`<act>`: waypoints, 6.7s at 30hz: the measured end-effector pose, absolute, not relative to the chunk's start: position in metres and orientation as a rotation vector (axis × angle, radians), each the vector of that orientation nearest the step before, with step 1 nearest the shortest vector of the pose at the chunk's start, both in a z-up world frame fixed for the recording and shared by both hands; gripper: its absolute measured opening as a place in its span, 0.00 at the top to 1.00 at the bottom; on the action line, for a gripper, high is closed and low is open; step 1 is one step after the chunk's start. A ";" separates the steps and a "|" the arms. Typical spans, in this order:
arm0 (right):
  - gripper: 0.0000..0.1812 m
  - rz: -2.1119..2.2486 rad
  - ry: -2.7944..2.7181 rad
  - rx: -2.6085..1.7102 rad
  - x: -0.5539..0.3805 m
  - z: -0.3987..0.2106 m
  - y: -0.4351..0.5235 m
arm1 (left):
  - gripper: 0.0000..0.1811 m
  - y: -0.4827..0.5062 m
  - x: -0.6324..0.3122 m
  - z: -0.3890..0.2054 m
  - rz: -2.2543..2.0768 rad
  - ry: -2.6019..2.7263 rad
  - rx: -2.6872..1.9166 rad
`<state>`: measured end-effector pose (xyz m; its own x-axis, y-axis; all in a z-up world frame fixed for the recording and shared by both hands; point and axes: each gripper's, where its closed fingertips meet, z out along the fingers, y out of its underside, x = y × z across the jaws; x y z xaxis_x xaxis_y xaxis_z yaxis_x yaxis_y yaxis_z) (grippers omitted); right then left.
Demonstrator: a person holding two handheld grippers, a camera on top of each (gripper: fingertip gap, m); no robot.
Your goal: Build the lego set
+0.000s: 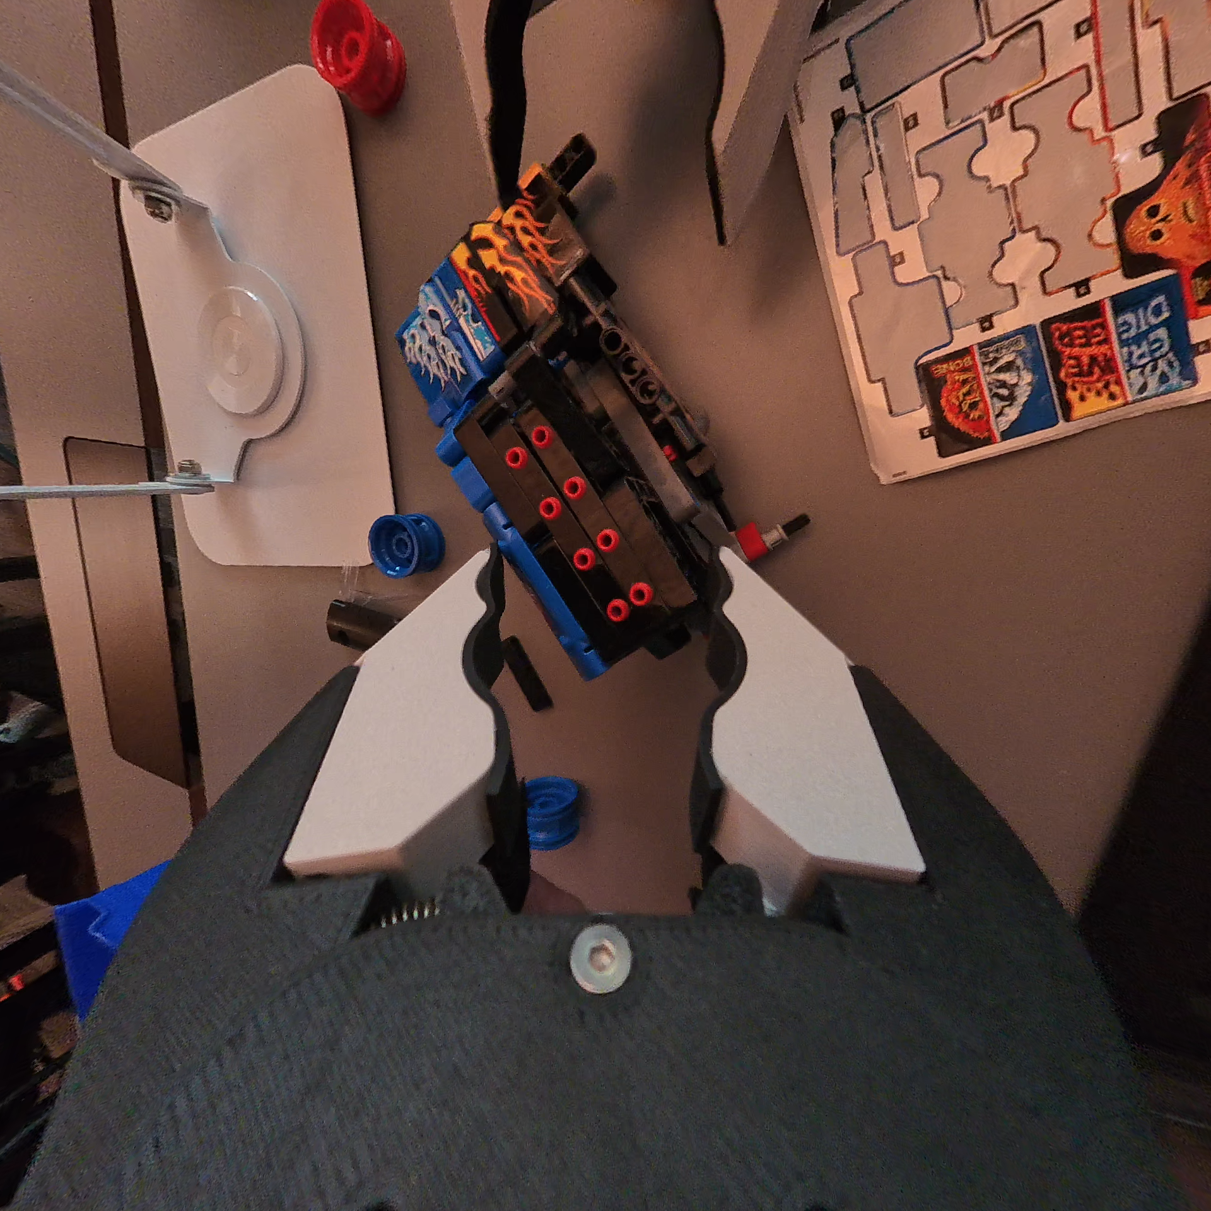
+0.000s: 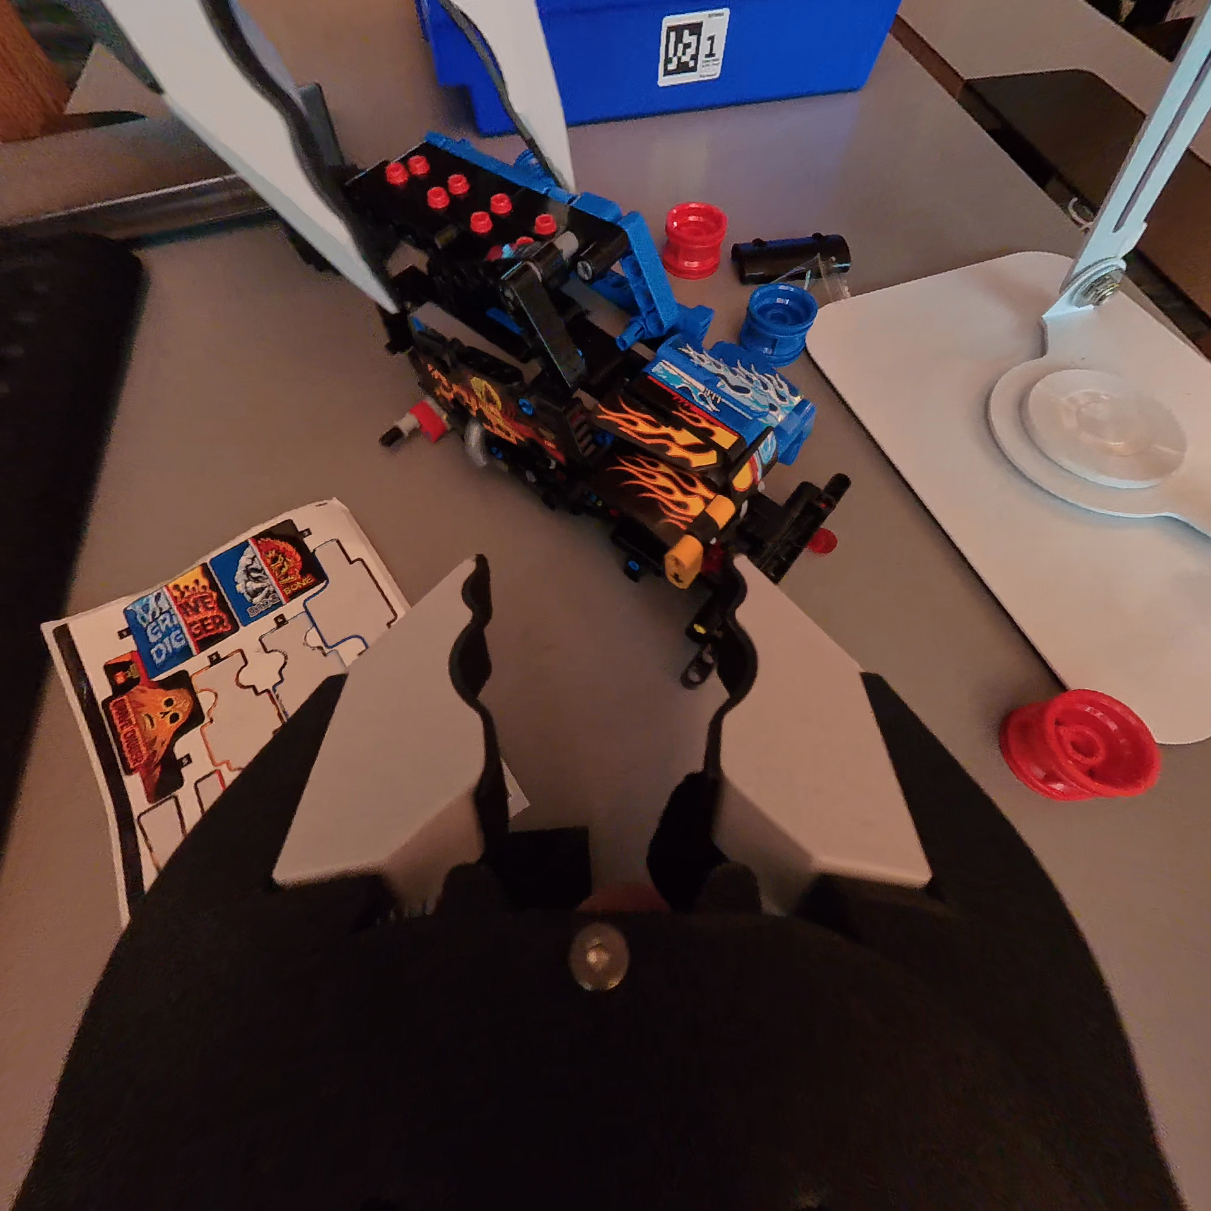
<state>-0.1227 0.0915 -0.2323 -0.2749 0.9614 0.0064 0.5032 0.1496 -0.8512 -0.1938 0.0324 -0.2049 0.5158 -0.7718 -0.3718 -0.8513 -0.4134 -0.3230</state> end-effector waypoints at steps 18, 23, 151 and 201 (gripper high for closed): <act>0.79 1.055 -2.163 -1.203 -0.099 -0.232 0.031 | 0.71 0.047 -0.244 -0.206 0.494 1.293 -2.277; 0.76 1.077 -2.237 -1.108 -0.104 -0.235 -0.007 | 0.80 0.059 -0.254 -0.208 0.572 1.261 -2.233; 0.89 0.833 -1.948 -1.046 -0.129 -0.209 0.028 | 0.96 0.038 -0.176 -0.190 -0.495 0.590 -2.239; 0.89 0.820 -1.932 -0.979 -0.138 -0.209 0.018 | 0.92 0.027 -0.182 -0.209 -0.300 0.687 -2.250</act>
<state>-0.1380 0.0184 -0.2087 -0.3781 0.8522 0.3616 0.3317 0.4894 -0.8065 -0.1816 0.0272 -0.2087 0.8285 -0.5599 0.0043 -0.3841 -0.5738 -0.7233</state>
